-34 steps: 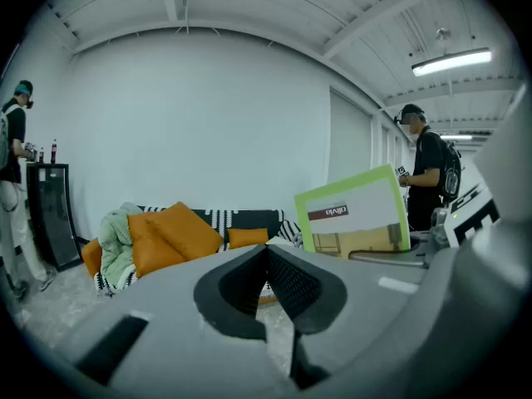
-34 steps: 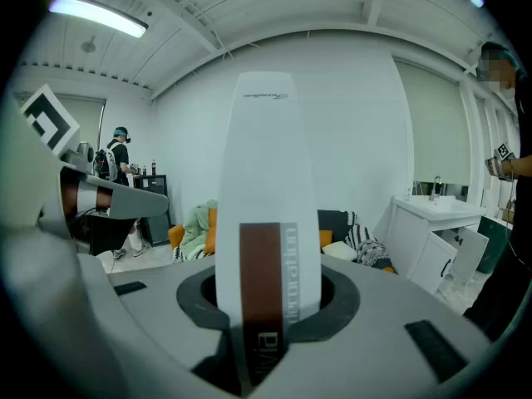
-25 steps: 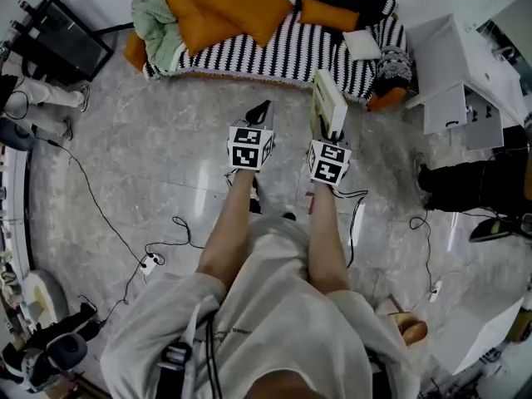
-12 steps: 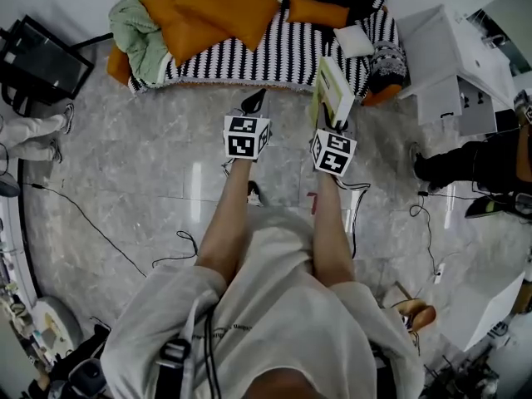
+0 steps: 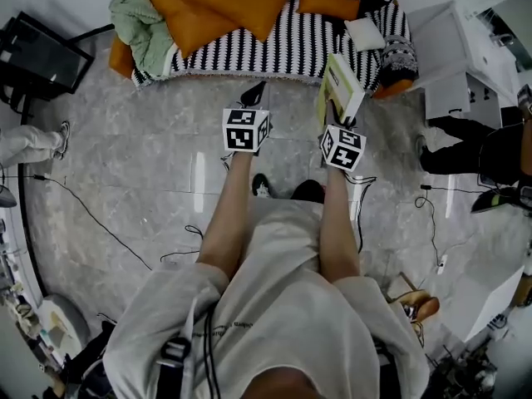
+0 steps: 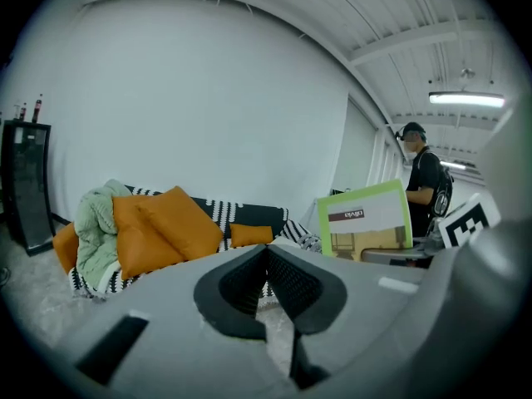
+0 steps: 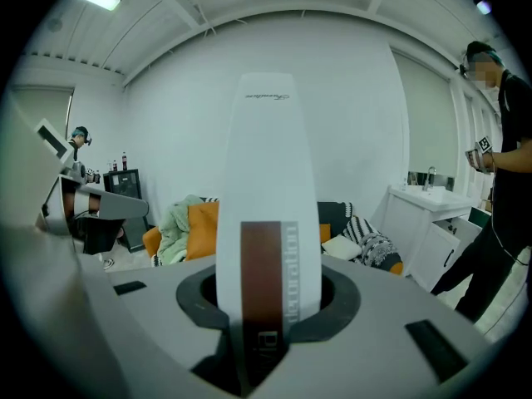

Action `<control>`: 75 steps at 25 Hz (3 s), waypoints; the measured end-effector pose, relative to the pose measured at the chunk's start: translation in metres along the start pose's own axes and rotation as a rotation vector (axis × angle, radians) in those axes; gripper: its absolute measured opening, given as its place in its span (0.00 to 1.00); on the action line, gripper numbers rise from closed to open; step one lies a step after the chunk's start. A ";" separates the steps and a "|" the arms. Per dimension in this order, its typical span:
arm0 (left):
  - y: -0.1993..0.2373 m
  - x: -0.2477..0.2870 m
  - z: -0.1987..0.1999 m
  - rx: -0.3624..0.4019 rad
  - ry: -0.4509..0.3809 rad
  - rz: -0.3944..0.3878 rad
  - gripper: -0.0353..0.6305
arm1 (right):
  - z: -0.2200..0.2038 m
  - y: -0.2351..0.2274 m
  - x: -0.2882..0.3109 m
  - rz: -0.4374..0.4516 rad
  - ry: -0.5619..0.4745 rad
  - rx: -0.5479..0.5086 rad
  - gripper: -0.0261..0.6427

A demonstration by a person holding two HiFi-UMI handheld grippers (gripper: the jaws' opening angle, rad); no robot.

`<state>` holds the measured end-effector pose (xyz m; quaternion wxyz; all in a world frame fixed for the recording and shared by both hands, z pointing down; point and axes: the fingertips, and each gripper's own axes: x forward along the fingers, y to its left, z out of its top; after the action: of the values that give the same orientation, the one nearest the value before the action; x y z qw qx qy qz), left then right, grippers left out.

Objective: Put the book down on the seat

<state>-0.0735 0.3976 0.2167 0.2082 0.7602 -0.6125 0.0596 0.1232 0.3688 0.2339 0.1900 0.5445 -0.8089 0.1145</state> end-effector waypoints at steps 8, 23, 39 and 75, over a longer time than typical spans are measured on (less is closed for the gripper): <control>0.010 -0.002 -0.022 -0.049 0.023 0.022 0.06 | 0.007 0.001 0.005 -0.007 -0.014 -0.025 0.22; 0.077 0.032 0.043 0.040 0.002 0.103 0.06 | 0.070 0.017 0.097 0.075 -0.087 0.011 0.22; 0.071 0.146 0.114 0.153 0.041 0.105 0.06 | 0.121 -0.033 0.215 0.153 -0.076 0.139 0.22; 0.077 0.241 0.112 0.205 0.134 0.159 0.06 | 0.133 -0.103 0.326 0.165 -0.016 0.185 0.22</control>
<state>-0.1069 0.1225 0.2172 0.1645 0.7210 -0.6461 0.1889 0.0853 0.0045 0.2521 0.1223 0.4921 -0.8385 0.1996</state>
